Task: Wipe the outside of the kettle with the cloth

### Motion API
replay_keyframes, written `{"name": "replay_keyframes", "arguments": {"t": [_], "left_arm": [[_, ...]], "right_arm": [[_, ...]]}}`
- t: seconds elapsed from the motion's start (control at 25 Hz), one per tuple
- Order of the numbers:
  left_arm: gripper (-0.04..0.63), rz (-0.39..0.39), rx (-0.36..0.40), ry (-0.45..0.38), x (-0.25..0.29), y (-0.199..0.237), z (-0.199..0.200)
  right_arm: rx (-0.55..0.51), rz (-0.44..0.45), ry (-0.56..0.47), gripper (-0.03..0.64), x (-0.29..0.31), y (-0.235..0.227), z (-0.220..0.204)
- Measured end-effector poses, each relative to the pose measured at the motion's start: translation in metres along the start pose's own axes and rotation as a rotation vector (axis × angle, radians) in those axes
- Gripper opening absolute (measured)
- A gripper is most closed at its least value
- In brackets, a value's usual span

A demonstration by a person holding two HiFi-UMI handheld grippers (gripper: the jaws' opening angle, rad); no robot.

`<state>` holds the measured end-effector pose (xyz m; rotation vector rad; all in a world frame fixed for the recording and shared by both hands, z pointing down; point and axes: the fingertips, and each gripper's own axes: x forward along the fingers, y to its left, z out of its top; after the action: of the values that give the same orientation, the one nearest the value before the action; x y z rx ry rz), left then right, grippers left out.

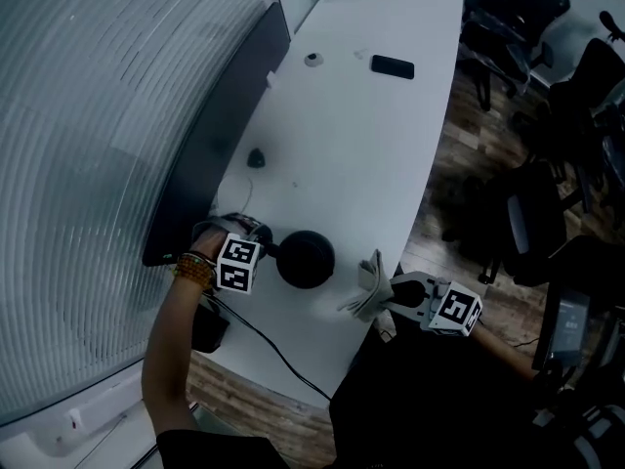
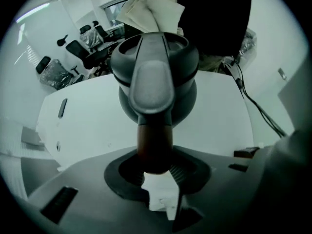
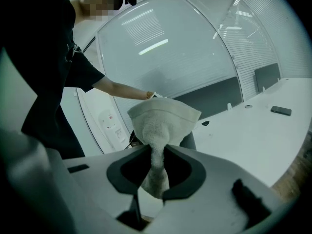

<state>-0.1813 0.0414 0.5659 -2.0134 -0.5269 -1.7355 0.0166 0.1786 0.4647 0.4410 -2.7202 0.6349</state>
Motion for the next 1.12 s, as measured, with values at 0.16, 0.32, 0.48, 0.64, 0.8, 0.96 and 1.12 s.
{"name": "replay_keyframes", "arguments": {"t": [0.16,0.32,0.48,0.64,0.8,0.96,1.12], "left_arm": [[0.124,0.009,-0.259,0.067,-0.001,-0.025,0.001],[0.124,-0.034,-0.483,0.193,0.000,-0.060,0.012],[0.124,-0.062,-0.818,0.087,-0.001,-0.085,0.035],[0.126,-0.065,-1.081,0.010,0.001,-0.105,0.070],[0.126,-0.042,-1.270,-0.022,0.004,-0.112,0.091],[0.129,0.040,-1.488,-0.093,0.002,-0.115,0.102],[0.129,0.142,-1.609,-0.162,-0.001,-0.116,0.112]], "right_arm": [[-0.021,0.008,0.000,0.071,0.009,0.000,0.008],[-0.052,0.025,0.006,0.071,0.023,0.011,0.008],[-0.078,0.040,0.038,0.071,0.034,0.028,0.005],[-0.079,0.061,0.058,0.071,0.046,0.047,0.000],[-0.026,0.031,0.087,0.071,0.067,0.053,-0.011],[0.049,-0.037,0.129,0.071,0.081,0.047,-0.025],[0.097,-0.055,0.159,0.071,0.090,0.041,-0.031]]}}
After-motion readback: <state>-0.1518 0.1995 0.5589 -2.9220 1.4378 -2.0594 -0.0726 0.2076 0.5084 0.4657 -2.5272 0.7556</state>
